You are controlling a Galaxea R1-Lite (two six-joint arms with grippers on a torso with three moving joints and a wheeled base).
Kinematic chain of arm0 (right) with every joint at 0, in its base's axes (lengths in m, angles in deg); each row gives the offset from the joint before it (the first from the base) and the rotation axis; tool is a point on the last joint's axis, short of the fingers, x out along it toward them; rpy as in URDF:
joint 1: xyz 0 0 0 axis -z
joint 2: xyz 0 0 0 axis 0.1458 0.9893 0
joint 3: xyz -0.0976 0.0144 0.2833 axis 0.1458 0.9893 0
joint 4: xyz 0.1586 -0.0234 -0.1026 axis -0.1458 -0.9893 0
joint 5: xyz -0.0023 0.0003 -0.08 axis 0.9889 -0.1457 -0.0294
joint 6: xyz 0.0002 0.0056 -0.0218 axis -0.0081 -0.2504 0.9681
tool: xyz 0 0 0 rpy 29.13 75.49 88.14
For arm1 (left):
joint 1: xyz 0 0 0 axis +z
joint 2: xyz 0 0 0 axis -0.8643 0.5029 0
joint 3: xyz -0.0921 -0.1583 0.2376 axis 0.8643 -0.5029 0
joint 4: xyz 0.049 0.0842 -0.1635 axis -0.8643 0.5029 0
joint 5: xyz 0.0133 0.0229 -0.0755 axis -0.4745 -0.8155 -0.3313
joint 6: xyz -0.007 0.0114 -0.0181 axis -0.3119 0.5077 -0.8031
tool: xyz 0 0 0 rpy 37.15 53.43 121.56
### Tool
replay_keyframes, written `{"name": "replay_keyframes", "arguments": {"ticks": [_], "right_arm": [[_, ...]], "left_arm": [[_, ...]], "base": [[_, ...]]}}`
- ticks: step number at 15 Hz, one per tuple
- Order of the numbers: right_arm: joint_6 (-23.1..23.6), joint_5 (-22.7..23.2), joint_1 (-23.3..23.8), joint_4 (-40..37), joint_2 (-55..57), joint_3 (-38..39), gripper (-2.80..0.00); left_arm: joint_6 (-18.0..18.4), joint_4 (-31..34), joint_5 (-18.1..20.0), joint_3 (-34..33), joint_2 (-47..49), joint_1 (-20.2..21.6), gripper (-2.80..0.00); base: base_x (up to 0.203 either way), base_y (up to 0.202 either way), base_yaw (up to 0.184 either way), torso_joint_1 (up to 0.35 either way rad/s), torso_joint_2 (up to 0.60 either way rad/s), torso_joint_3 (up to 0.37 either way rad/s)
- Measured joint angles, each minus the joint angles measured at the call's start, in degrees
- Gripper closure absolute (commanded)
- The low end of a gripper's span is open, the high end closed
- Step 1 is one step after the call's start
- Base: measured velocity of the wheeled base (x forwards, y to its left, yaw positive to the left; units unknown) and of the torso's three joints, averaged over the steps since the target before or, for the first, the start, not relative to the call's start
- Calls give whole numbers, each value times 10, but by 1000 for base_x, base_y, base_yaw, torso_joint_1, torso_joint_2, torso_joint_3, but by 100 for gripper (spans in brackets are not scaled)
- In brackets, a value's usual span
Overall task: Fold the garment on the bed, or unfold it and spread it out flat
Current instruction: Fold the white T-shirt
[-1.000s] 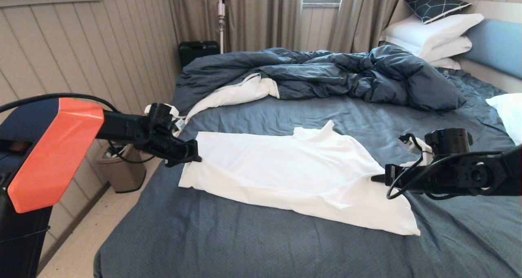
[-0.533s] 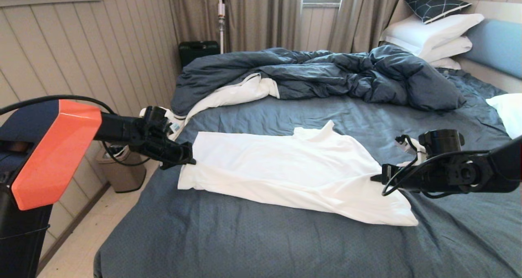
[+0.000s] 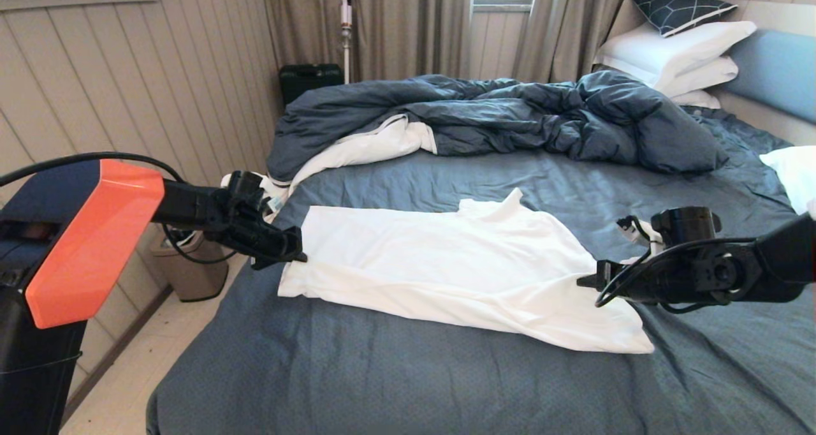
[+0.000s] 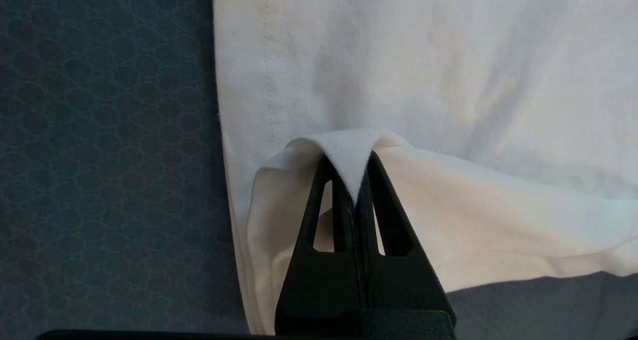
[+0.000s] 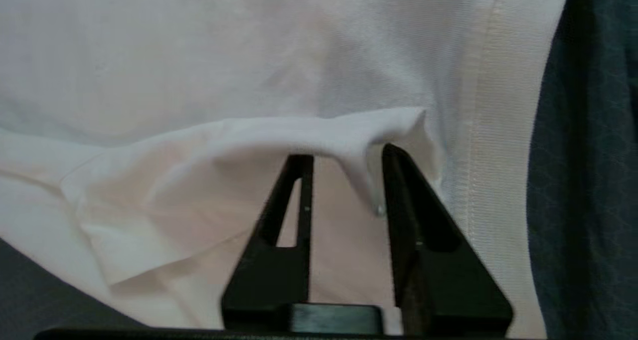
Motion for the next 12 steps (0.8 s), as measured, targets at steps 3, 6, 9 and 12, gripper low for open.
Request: {"name": "replay_keyframes", "arguments": {"ticks": [3,6,9,12], "right_arm": [[1,0,0,2,0,5,-280],[2,0,9,3,-6,16,-280],[4,4,26,3,-23,32,-280],[5,20,41,4,-45,53,-280]], "left_arm": [[-2,0,0,0,-1,-4,-280],[-2,1,-1,-17,-13,-3,-280],[1,-3,-2,-54,-43,7,-280],[4,-11,-3,-100,-76,15,-280]], "base": [[0,0,0,0,0,0],[0,0,0,0,0,0],[0,0,0,0,0,0],[0,0,0,0,0,0]]}}
